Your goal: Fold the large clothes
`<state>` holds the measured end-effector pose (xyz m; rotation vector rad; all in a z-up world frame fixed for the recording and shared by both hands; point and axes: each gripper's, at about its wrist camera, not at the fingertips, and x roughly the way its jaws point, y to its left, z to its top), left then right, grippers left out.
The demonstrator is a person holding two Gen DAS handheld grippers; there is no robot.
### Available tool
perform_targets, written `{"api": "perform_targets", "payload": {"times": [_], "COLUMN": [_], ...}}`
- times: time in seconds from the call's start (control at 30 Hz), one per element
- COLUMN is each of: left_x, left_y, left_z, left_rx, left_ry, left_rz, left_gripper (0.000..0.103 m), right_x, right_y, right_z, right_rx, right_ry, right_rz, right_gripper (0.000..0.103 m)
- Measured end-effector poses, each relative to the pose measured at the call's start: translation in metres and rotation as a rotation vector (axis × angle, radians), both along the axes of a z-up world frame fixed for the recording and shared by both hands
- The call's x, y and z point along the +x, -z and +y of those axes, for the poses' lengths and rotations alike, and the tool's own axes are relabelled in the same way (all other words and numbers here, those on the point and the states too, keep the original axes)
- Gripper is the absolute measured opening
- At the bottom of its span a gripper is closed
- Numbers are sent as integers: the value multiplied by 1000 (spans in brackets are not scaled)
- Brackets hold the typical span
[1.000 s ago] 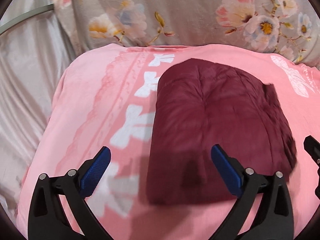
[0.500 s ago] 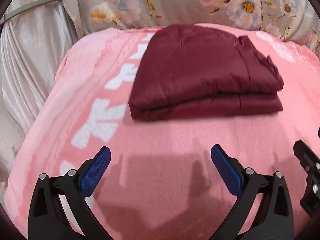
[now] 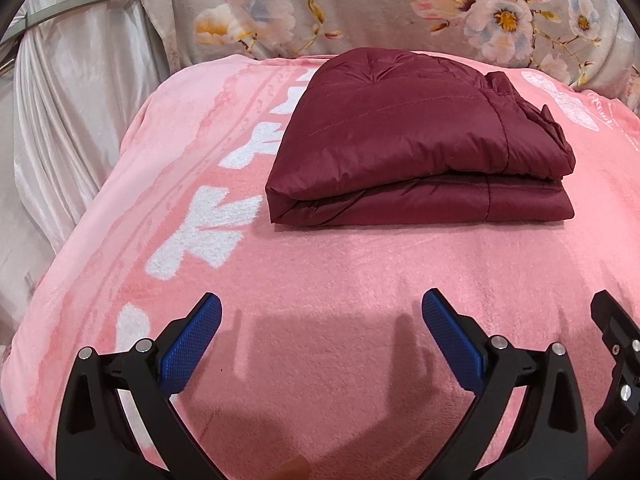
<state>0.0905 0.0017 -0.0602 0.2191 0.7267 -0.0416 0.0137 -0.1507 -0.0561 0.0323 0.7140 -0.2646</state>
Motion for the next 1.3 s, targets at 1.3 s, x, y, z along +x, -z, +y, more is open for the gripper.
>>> {"api": "perform_targets", "payload": {"times": [1.3], "left_x": [-8], "left_y": [-5], "left_z": [-5], "left_rx": [16], "left_ry": [7], "left_rz": [-43], "left_gripper": [98], "right_x": [3], "right_y": [0], "right_z": [0], "right_rx": [-3], "right_ry": [-2], "right_rz": [9], "right_gripper": [81]}}
